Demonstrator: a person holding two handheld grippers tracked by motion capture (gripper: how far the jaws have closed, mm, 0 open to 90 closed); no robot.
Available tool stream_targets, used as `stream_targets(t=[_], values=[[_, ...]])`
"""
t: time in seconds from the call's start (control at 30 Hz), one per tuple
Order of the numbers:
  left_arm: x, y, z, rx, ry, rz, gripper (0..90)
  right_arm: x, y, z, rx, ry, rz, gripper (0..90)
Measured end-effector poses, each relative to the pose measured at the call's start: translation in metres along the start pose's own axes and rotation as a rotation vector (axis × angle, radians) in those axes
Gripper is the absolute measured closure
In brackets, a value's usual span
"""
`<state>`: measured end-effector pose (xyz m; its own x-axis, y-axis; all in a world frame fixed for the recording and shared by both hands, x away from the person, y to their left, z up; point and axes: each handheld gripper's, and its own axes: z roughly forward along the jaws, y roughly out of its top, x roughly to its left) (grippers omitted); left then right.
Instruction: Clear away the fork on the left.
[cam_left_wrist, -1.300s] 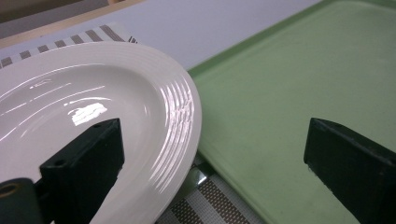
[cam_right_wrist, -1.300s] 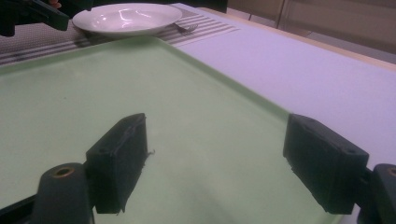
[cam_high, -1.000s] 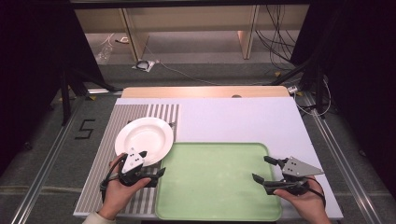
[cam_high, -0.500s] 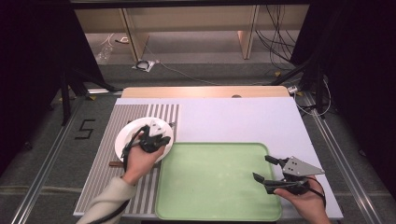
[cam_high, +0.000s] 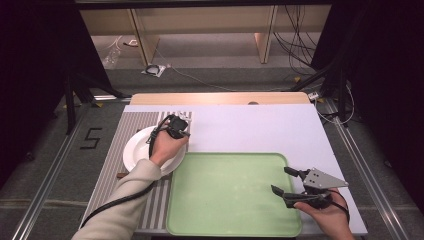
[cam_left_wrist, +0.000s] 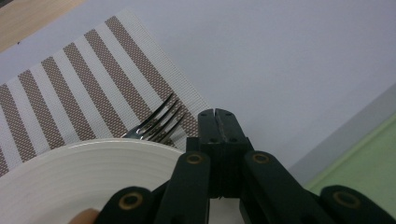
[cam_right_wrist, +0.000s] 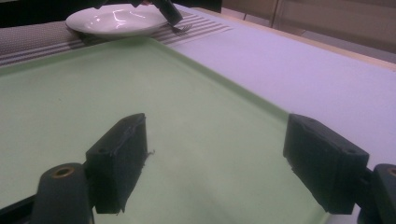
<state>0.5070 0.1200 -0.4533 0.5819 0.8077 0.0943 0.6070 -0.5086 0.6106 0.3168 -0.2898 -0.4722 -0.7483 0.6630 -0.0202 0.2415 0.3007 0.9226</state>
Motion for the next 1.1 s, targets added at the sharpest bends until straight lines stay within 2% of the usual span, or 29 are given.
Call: stream_targets(t=[0.23, 0.3, 0.47, 0.67, 1.1], values=[[0.004, 0.005, 0.015, 0.027, 0.007, -0.009, 89.9, -0.001, 0.000, 0.000, 0.011, -0.001, 0.003, 22.8], [0.005, 0.007, 0.020, 0.042, 0.022, -0.005, 89.9, -0.001, 0.000, -0.001, 0.012, -0.002, 0.002, 22.8], [0.009, 0.009, 0.025, 0.050, 0.032, -0.012, 89.8, -0.001, 0.000, 0.000, 0.012, -0.002, 0.002, 22.8], [0.020, 0.014, 0.029, 0.065, 0.045, -0.023, 89.8, -0.001, -0.001, 0.000, 0.006, 0.000, 0.007, 22.8], [0.054, 0.029, 0.046, 0.065, 0.076, -0.083, 89.9, -0.004, -0.002, 0.000, 0.024, -0.016, 0.010, 22.9]])
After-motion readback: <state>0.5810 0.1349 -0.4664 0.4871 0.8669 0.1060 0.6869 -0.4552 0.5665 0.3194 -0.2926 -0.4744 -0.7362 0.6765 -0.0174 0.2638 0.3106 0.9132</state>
